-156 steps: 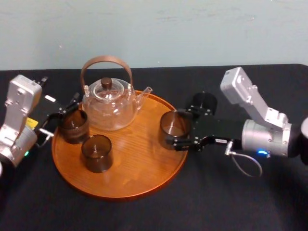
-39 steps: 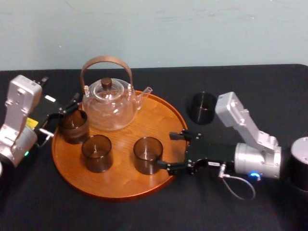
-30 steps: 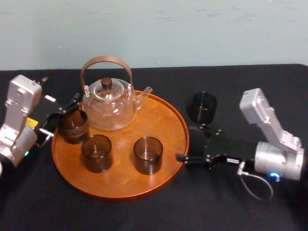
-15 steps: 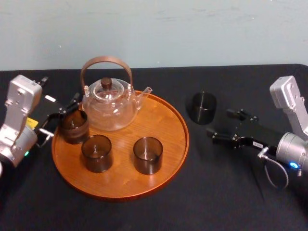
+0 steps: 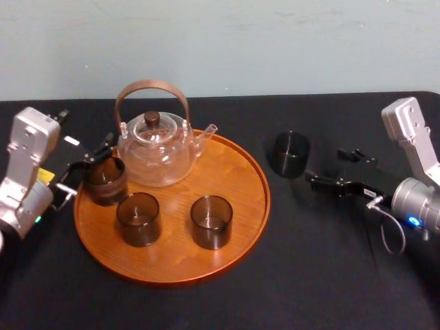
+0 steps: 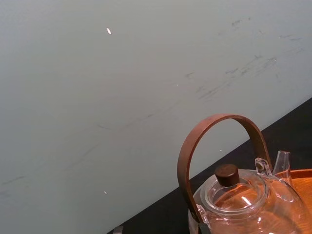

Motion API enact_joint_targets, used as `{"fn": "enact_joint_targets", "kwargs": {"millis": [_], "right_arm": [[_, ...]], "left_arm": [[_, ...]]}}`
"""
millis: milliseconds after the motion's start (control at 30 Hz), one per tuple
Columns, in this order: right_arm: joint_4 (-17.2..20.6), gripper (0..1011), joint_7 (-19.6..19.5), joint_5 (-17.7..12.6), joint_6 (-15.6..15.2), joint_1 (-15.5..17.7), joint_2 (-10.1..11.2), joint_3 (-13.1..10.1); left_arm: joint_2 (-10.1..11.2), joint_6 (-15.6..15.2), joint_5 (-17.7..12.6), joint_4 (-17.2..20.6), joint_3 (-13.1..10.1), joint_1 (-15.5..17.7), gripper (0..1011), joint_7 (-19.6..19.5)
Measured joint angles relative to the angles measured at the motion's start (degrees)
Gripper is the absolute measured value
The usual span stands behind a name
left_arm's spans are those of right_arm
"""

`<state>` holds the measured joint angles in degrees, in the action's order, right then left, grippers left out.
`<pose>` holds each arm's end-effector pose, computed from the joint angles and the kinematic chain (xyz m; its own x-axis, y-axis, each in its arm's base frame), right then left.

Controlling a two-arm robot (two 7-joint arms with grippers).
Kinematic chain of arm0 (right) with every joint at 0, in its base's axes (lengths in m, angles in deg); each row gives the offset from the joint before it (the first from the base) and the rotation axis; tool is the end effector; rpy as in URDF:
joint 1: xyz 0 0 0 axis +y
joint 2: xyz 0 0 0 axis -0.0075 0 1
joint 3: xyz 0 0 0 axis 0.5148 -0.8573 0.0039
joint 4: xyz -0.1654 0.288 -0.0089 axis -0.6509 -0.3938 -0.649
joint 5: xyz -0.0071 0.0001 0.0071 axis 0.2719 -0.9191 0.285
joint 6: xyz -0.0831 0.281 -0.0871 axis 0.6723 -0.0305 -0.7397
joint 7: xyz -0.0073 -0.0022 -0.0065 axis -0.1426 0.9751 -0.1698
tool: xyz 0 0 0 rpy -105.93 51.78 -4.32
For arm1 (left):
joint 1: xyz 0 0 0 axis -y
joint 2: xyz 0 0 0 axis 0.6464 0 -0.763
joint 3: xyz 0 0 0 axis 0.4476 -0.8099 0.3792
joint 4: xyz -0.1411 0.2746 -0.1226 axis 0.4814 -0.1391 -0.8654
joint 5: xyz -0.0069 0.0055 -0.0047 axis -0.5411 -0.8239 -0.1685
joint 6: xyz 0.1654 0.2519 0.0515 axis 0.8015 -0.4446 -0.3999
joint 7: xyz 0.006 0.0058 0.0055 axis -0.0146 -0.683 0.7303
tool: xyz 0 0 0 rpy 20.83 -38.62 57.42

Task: Pick up the glass from the table and place it on the tray.

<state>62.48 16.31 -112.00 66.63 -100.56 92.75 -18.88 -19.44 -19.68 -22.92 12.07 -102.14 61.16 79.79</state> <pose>0.3669 -0.1109 -0.3138 0.5675 -0.8215 0.0556 0.7786 0.5134 -0.3609 0.3620 0.1074 -0.3356 0.2922 0.8803 0.3737 -0.9553 0.2872 0.0704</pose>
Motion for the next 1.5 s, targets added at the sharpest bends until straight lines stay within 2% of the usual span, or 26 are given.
{"fn": "enact_joint_targets", "kwargs": {"millis": [267,633,1233,1500], "right_arm": [[-3.8,1002,0.4,2.3,-1.8,-3.1,-2.4,1.0],[-9.2,1002,2.3,5.2,-2.0,-7.5,-5.8,2.6],[-16.3,1002,3.4,8.9,-1.4,-12.1,-10.4,3.0],[-18.2,1002,3.6,10.1,-1.1,-13.4,-11.7,3.0]], "left_arm": [[0.0,0.0,0.0,0.0,0.0,0.0,1001,0.0],[0.0,0.0,0.0,0.0,0.0,0.0,1001,0.0],[0.0,0.0,0.0,0.0,0.0,0.0,1001,0.0],[0.0,0.0,0.0,0.0,0.0,0.0,1001,0.0]]}}
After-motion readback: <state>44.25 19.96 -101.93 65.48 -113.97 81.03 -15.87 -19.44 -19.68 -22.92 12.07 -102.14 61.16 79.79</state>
